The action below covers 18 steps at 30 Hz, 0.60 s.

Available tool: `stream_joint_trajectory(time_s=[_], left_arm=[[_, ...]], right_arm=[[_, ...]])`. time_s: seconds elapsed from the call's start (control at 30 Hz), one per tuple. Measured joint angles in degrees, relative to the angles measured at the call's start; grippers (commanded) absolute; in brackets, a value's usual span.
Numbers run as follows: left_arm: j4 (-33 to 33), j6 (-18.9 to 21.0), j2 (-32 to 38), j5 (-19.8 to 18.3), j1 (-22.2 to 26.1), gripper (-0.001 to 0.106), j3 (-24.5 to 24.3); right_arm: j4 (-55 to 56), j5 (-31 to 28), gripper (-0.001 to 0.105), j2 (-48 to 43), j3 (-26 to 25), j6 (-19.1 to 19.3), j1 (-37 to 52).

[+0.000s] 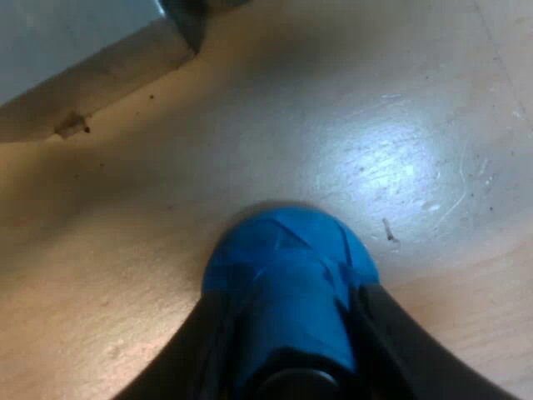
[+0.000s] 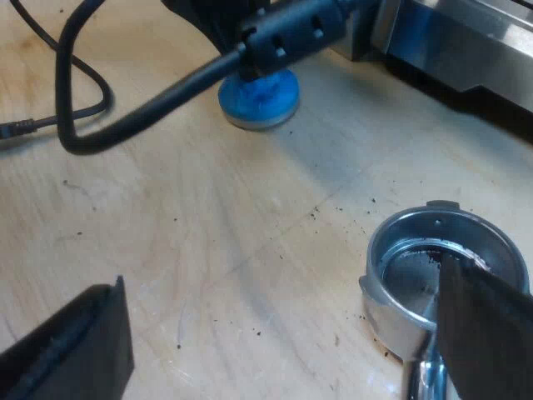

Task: Grind coffee beans and then tamp

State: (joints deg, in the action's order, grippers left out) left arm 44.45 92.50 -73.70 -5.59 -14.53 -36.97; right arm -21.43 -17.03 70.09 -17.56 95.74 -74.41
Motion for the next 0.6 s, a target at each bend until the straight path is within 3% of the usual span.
stream_joint_trajectory(time_s=[0.03, 0.1, 0.23, 0.27, 0.43, 0.6], left_arm=[[0.00, 0.00, 0.00, 0.00, 0.00, 0.036, 0.00], [0.00, 0.00, 0.00, 0.00, 0.00, 0.067, 0.00], [1.15, 0.00, -0.58, 0.00, 0.00, 0.087, 0.00], [1.96, 0.00, -0.55, 0.00, 0.00, 0.105, -0.13], [7.89, -1.05, 4.90, -2.06, 0.00, 0.105, -3.52], [9.53, -1.14, 16.15, 1.43, 0.00, 0.105, -5.73]], right_arm=[[0.00, 0.00, 0.077, 0.00, 0.00, 0.00, 0.00], [-0.17, 0.00, 0.077, 0.00, 0.00, 0.00, 0.00], [0.22, 0.00, 0.077, 0.00, -0.46, 0.00, 0.00], [0.72, 0.00, 0.077, 0.00, -0.81, 0.00, 0.00], [1.25, -0.25, 0.077, 0.00, -2.91, 0.00, 0.00], [12.91, -0.25, 0.077, -2.80, -7.69, -0.28, 0.00]])
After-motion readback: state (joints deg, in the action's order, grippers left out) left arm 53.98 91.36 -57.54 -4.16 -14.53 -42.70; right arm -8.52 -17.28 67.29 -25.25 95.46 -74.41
